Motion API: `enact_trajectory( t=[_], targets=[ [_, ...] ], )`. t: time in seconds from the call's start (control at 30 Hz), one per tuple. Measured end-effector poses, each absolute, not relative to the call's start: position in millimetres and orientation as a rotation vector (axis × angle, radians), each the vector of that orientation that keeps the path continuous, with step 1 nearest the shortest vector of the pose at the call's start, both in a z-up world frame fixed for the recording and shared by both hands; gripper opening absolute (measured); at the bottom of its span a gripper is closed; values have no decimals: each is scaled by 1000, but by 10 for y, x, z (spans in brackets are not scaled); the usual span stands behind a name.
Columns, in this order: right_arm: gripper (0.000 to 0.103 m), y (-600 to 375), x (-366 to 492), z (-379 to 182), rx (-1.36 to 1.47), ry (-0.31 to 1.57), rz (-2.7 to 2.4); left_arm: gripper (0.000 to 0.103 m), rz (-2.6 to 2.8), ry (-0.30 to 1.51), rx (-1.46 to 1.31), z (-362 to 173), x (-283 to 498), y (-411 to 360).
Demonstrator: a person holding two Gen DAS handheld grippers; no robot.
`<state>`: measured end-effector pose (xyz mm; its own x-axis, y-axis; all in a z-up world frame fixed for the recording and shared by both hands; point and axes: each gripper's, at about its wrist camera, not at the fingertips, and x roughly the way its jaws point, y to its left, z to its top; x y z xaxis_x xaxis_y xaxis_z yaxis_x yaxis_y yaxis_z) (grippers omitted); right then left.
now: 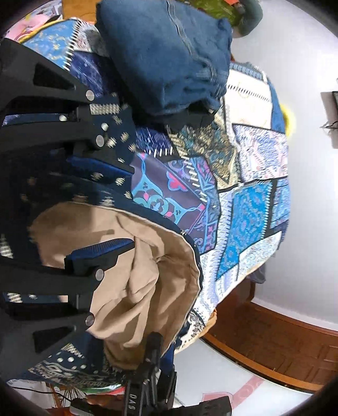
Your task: Fold large clothes
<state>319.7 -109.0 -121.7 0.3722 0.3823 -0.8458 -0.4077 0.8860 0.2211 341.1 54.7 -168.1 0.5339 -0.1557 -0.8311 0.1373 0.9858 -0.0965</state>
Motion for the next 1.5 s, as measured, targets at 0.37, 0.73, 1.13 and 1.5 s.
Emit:
enact_trajectory(
  t=[0.37,0.73,1.13,1.5],
  targets=[
    [9,-995,3424,-1473,-2,1137,529,9,-220,1021,-29,-1888,3663,392],
    [7,-1159,2938,-886,69,1011,616,5,-323,897,-62,-1257,2969,337],
    [13,-1301,2146,-936,5,1076,640,9,-326,1006,-46,-1462,2117,285],
    [50,-1479,1720,-1202,-13,1160,604,43,-250,1126,-27,-1941,1572,408]
  ],
)
